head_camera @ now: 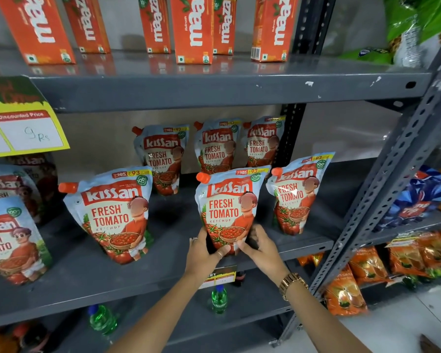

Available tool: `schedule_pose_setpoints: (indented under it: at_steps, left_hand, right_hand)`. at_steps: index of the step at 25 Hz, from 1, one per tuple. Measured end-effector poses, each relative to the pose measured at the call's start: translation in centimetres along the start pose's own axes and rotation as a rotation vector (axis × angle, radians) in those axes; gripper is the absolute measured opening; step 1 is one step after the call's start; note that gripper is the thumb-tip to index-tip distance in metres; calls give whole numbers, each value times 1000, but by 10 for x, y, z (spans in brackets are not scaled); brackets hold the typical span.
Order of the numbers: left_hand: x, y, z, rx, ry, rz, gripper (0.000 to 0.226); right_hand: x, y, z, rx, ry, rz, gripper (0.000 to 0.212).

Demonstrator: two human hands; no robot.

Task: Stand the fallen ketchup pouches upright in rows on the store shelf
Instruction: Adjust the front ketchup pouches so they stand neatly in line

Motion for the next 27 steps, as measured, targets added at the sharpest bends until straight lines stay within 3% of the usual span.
schedule_pose_setpoints:
  at_steps: [4, 8, 11, 15, 17, 21, 24, 27]
  left_hand:
    - [6, -2, -2, -35, 29, -49, 61]
    - [5, -16, 1, -62, 21, -99, 59]
    - [1, -35, 6, 109, 32, -90, 51]
    - [7, -62, -5, 456, 170, 7, 18]
    - [8, -77, -13, 658, 198, 3, 12]
    - [-2, -117, -21, 994, 70, -94, 12]
    - [-15, -147, -30, 1057, -10, -97, 17]
    - [-24, -173, -36, 1011, -8, -91, 24]
  right_hand:
    - [0, 1, 1, 31, 32, 43, 42]
    - [-12, 1, 0, 103, -20, 98, 64]
    - [-22, 2, 1, 322, -143, -54, 69]
    - [-47, 12, -2, 672, -450, -253, 52]
    - [-63, 27, 0, 619, -612, -276, 37]
    - [-86, 73, 3, 225, -860, -273, 18]
    - [-89, 107, 6, 2, -845, -313, 22]
    - [-97, 131, 9, -67, -754, -285, 28]
Point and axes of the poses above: each hand's wrist, its own z-axis towards the middle knuckle, its own y-axis out of the palm, x = y × z, the point moved 2 cm from there along z, towards the middle knuckle, and after that the axes turned 3 degrees about y, right-handed, at the moved point
